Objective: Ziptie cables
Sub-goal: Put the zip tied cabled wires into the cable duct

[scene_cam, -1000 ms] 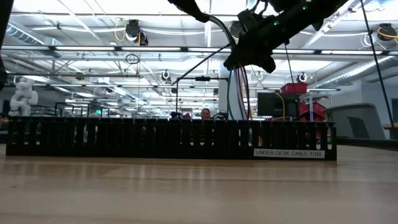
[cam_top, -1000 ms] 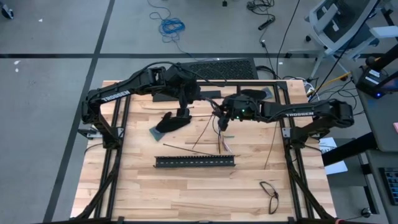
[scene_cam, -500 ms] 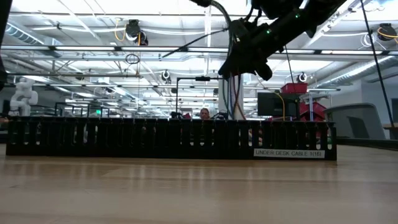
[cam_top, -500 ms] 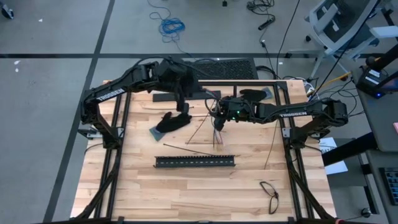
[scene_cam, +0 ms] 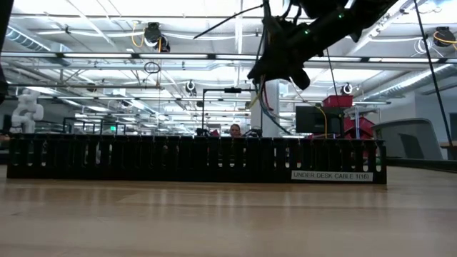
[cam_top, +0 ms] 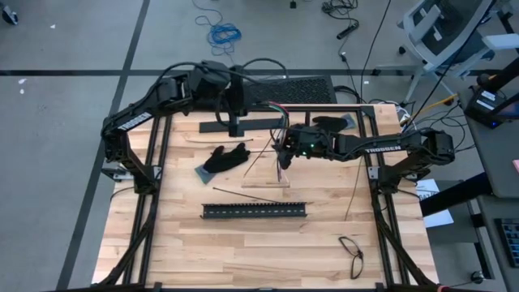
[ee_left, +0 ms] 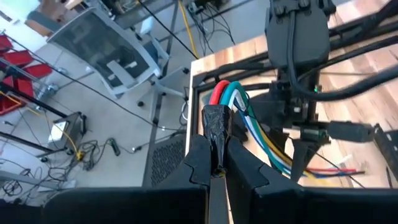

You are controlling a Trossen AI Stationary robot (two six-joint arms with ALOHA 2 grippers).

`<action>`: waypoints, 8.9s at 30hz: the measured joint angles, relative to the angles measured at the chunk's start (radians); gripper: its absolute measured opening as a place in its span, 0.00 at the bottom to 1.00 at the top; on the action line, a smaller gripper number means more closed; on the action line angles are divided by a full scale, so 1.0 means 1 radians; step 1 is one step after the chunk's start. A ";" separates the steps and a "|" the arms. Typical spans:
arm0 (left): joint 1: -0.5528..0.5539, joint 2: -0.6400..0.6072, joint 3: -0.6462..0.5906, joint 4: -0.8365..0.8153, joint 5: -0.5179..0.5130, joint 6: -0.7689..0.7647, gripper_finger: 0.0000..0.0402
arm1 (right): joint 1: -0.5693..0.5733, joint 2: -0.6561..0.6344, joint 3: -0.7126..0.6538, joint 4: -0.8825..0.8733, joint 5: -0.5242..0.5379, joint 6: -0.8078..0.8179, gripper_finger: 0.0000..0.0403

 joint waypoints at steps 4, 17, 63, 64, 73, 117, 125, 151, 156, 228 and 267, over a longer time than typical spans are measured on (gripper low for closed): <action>0.000 0.000 0.005 0.024 0.006 -0.033 0.06 | 0.000 0.000 0.000 0.063 0.000 0.012 0.25; 0.000 0.000 0.005 0.181 0.013 -0.070 0.06 | 0.000 0.000 0.000 0.105 0.023 0.048 0.25; 0.038 -0.057 0.005 -0.003 0.006 -0.088 0.06 | 0.001 -0.001 0.001 -0.123 -0.042 0.026 0.00; 0.037 -0.055 0.004 -0.029 0.008 -0.105 0.06 | 0.001 -0.003 0.000 -0.134 -0.048 0.025 0.00; 0.004 -0.050 -0.007 -0.181 0.043 -0.176 0.06 | 0.037 -0.056 0.000 -0.267 -0.118 0.032 0.00; -0.453 -0.389 -0.945 -0.021 0.060 -0.789 0.06 | 0.471 -0.245 0.000 -0.665 -0.189 0.441 0.00; -0.528 -0.389 -0.989 -0.005 0.029 -0.816 0.06 | 0.501 -0.196 -0.001 -0.682 -0.193 0.453 0.00; -0.630 -0.389 -1.281 0.237 0.007 -0.986 0.05 | 0.509 0.049 -0.001 -0.656 -0.262 0.407 0.00; -0.630 -0.388 -1.283 0.231 0.006 -0.973 0.05 | 0.512 0.095 0.000 -0.648 -0.267 0.399 0.00; -0.651 -0.374 -1.139 0.204 0.057 -0.906 0.45 | 0.415 -0.060 -0.002 -1.110 -0.102 0.311 0.54; -0.670 -0.066 -1.155 0.431 -0.070 -1.096 0.44 | 0.408 -0.151 -0.002 -1.243 -0.012 0.268 0.53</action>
